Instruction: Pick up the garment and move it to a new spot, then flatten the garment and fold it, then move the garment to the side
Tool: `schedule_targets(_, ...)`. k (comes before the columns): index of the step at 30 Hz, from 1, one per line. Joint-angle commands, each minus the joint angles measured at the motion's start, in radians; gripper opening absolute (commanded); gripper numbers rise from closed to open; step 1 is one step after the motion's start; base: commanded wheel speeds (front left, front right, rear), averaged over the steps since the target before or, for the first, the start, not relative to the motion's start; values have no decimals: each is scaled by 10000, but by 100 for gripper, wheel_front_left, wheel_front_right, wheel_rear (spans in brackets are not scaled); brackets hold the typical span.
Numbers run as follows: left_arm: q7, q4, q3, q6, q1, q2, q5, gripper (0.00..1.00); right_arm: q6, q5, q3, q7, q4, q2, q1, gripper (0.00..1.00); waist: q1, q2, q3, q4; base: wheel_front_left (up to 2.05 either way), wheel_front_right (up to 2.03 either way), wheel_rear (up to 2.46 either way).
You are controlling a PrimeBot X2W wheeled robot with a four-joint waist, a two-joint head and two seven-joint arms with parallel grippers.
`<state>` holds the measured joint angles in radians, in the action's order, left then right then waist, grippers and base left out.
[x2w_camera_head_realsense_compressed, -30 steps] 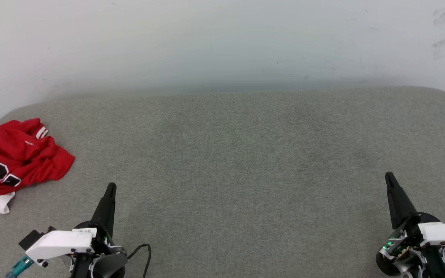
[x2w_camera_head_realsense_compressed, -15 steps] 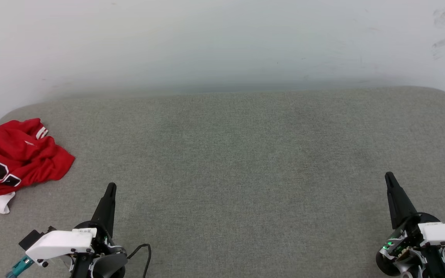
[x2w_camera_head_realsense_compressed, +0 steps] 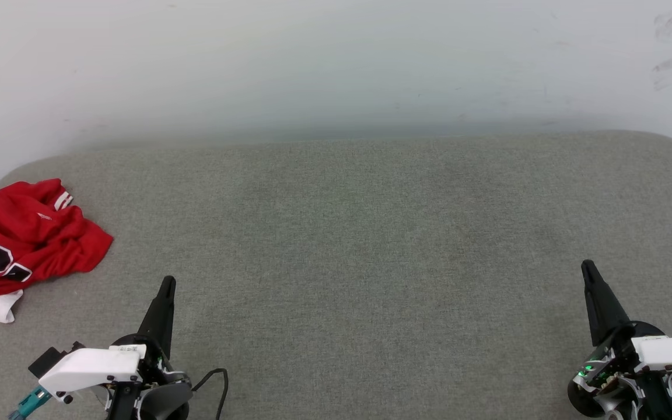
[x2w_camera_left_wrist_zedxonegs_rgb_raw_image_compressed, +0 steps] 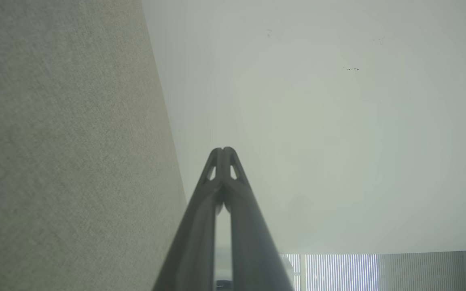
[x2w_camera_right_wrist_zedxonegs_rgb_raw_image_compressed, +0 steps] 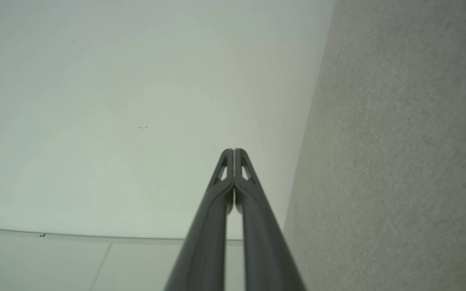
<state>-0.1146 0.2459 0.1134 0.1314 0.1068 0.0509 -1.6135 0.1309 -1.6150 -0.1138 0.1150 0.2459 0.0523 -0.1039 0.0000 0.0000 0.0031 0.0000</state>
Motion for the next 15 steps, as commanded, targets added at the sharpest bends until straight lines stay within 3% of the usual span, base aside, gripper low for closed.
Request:
schedule_targets(1, -12, 4, 19, 18, 64, -9, 16, 0, -3, 44, 2, 5, 7, -31, -116, 0, 0, 0, 0, 0, 0, 0, 0)
schedule_targets(2, 0, 0, 2, 0, 0, 0, 0, 100, 0, 0, 0, 0, 0, 0, 0, 100, 0, 0, 0, 0, 0, 0, 0)
schedule_targets(15, 454, -110, 122, -8, -355, -25, 486, 100, -2, 562, -34, -451, 84, -9, 329, 100, 0, 0, 14, -1, 0, 0, 0)
